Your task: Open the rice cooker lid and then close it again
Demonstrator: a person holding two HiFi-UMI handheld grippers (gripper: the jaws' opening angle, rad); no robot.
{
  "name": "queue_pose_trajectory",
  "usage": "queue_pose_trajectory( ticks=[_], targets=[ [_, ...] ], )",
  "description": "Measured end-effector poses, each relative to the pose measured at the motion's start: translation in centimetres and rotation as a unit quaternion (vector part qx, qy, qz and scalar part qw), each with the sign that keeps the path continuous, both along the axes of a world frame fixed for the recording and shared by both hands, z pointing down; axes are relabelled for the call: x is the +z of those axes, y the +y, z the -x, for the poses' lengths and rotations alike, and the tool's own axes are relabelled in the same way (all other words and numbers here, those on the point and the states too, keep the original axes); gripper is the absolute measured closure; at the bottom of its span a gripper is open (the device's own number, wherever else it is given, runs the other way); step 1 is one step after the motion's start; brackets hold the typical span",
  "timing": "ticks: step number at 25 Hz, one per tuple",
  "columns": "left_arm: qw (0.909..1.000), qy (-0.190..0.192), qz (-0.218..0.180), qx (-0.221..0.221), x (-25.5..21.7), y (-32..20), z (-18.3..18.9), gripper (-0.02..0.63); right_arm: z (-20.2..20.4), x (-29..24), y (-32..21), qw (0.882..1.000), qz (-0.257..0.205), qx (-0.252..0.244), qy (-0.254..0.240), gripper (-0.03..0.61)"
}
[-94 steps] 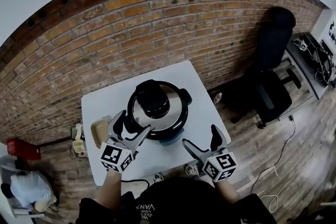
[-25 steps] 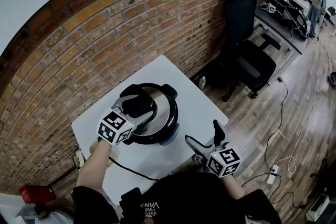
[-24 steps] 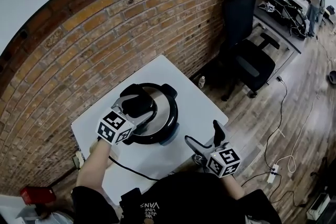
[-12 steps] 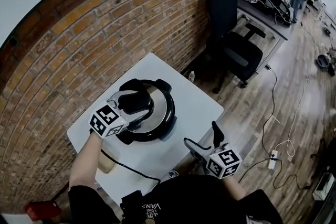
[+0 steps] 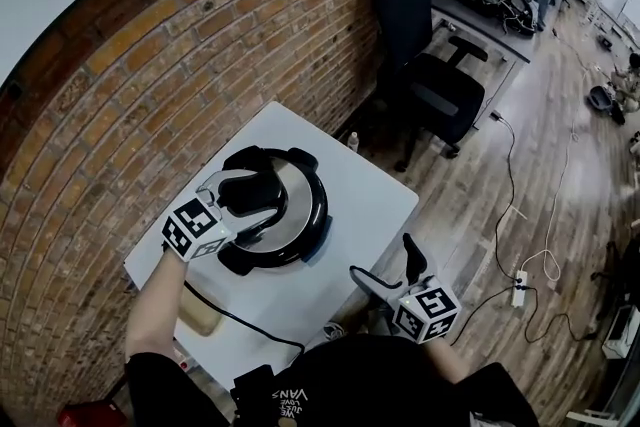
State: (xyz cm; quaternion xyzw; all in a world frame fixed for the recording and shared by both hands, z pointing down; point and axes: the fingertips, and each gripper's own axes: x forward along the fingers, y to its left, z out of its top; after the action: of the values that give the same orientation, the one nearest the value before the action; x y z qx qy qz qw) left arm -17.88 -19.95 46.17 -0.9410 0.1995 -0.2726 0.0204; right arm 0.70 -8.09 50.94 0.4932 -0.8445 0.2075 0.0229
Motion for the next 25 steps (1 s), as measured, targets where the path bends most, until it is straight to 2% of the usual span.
queue_pose_trajectory(
  ticks=[14, 18, 25],
  targets=[
    [0.9999, 0.000, -0.012, 0.009, -0.8, 0.6, 0.0, 0.333, 0.9, -1.1, 1.8, 1.000, -0.014, 0.003, 0.000, 0.018],
    [0.9996, 0.018, -0.018, 0.012, -2.1, 0.8, -0.1, 0.333, 0.4, -1.3, 2.5, 1.000, -0.015, 0.009, 0.004, 0.018],
    [0.9974, 0.046, -0.055, -0.006, -5.9, 2.8, 0.8, 0.333, 0.2, -2.0, 2.8, 1.000, -0.021, 0.002, 0.003, 0.018]
  ],
)
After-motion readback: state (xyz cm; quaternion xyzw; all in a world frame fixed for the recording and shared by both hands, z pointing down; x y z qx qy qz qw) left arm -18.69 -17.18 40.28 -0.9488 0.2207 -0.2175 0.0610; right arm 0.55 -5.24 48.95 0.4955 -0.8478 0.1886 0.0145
